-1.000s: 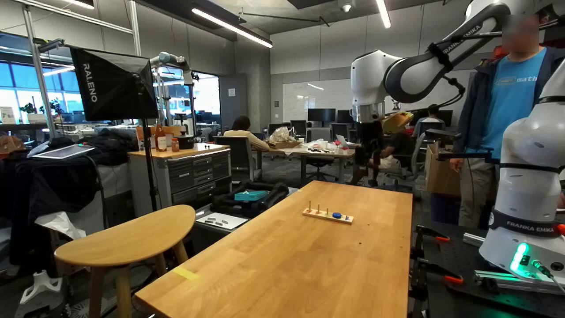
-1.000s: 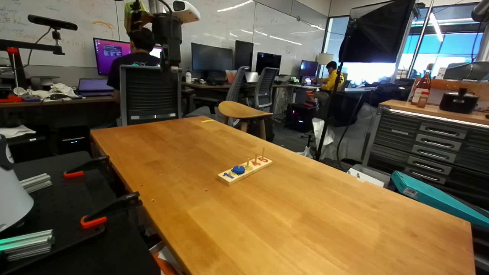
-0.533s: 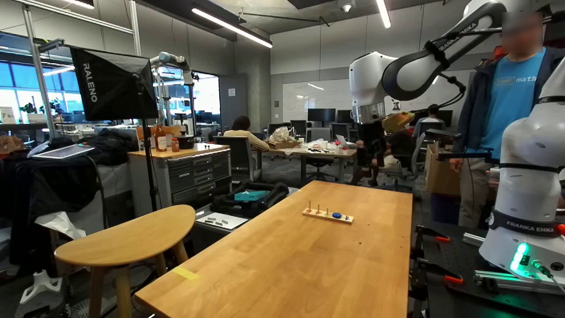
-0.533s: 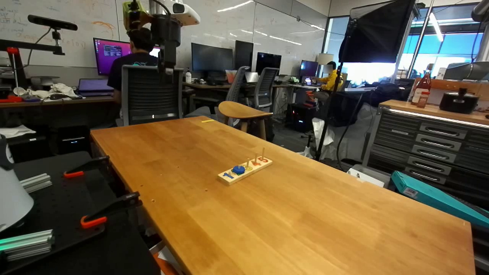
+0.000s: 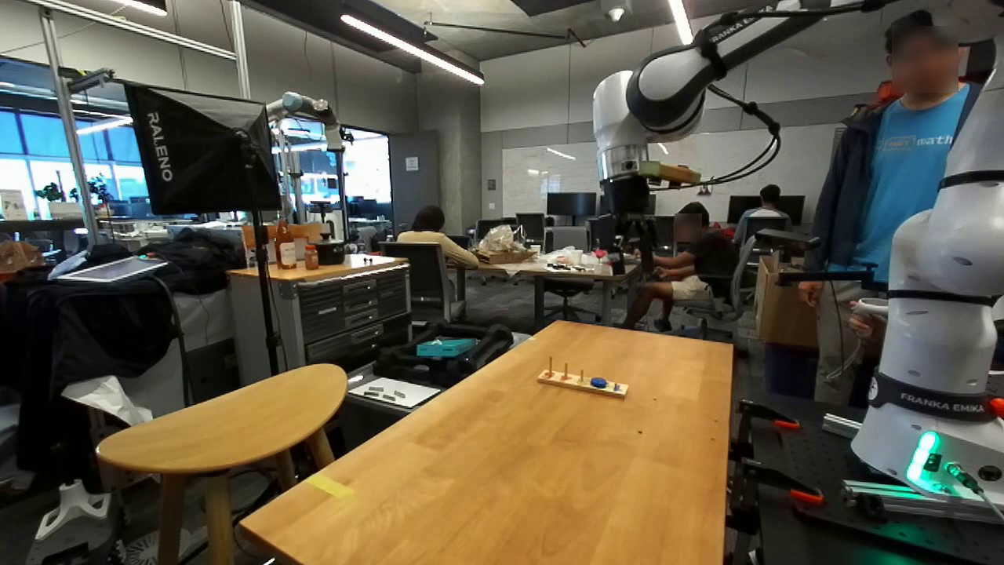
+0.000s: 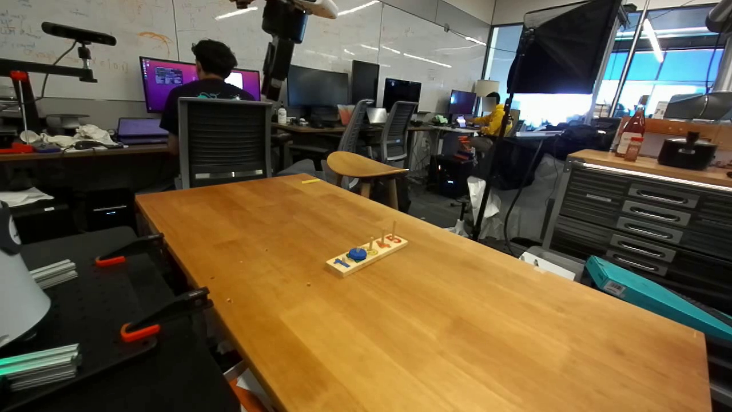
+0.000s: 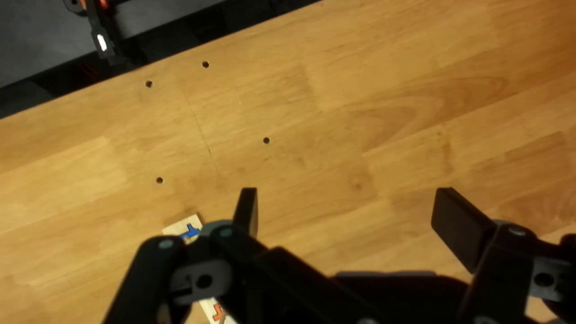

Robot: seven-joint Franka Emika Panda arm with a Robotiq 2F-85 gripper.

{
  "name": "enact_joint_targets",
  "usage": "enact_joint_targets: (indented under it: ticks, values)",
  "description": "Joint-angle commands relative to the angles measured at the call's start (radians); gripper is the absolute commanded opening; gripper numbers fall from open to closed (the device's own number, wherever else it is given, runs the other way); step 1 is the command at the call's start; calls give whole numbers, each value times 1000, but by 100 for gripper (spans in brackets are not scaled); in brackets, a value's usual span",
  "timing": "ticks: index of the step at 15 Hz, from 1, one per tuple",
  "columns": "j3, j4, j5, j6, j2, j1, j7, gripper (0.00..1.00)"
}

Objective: Remove the blue ring from the wooden stand

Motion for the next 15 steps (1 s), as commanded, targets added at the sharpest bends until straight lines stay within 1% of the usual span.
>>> enact_joint_targets:
  ticks: [1,4,7,10,13,15]
  values:
    - [-45,144,5,-19,107,-2,-82,100]
    - [-68,224,-29,-33,192,-8,-141,100]
    - [-93,276,-105,-14,277,-20,-189,100]
    - [-125,308,-187,21,358,-38,-226,100]
    - [-155,303,-223,91,424,-58,-259,100]
    - [-165,304,-223,123,464,-66,-259,100]
